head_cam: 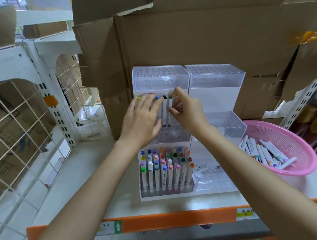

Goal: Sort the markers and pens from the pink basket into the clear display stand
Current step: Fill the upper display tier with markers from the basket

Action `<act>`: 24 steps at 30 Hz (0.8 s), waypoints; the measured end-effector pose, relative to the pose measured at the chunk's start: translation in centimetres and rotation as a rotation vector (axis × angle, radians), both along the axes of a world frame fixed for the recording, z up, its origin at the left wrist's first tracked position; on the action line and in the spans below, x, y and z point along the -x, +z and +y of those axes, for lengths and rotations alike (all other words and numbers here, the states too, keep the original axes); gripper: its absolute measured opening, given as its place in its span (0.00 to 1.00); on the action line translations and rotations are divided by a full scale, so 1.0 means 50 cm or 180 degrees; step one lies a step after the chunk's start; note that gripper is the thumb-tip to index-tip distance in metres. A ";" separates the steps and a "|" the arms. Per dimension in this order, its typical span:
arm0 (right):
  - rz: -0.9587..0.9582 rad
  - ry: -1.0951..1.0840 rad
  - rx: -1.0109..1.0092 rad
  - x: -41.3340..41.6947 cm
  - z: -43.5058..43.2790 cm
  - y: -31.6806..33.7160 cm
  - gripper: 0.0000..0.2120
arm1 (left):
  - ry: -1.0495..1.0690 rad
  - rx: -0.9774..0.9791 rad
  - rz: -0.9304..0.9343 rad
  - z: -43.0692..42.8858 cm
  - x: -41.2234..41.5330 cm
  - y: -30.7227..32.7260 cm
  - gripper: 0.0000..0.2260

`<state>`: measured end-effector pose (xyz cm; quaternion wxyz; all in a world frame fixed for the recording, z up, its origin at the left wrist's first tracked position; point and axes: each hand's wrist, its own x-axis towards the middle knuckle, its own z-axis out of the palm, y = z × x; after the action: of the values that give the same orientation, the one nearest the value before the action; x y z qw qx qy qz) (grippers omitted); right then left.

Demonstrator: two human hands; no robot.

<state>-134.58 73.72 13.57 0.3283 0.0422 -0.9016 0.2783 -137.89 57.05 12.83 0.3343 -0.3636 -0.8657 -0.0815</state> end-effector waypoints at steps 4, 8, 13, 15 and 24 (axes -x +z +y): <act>-0.0058 0.0019 -0.0054 -0.005 0.000 0.004 0.14 | 0.0025 0.0048 -0.0052 -0.002 -0.001 0.002 0.26; -0.0193 0.0039 -0.0143 -0.010 0.005 0.009 0.16 | 0.0051 0.0086 -0.0120 -0.001 -0.004 0.007 0.26; -0.0175 -0.0038 -0.0232 -0.030 0.017 0.013 0.22 | 0.0070 0.0077 -0.0145 0.003 -0.010 0.016 0.26; -0.0151 -0.0087 -0.0338 -0.042 0.026 0.013 0.22 | 0.0031 0.0064 -0.0138 0.012 -0.019 0.020 0.26; -0.0457 -0.0432 -0.1148 -0.121 0.134 -0.014 0.23 | -0.0157 0.0098 -0.0159 0.134 -0.092 0.003 0.25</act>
<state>-128.51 80.42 12.86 0.2684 0.0195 -0.9587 0.0919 -133.29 63.76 12.96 0.3048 -0.3878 -0.8657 -0.0854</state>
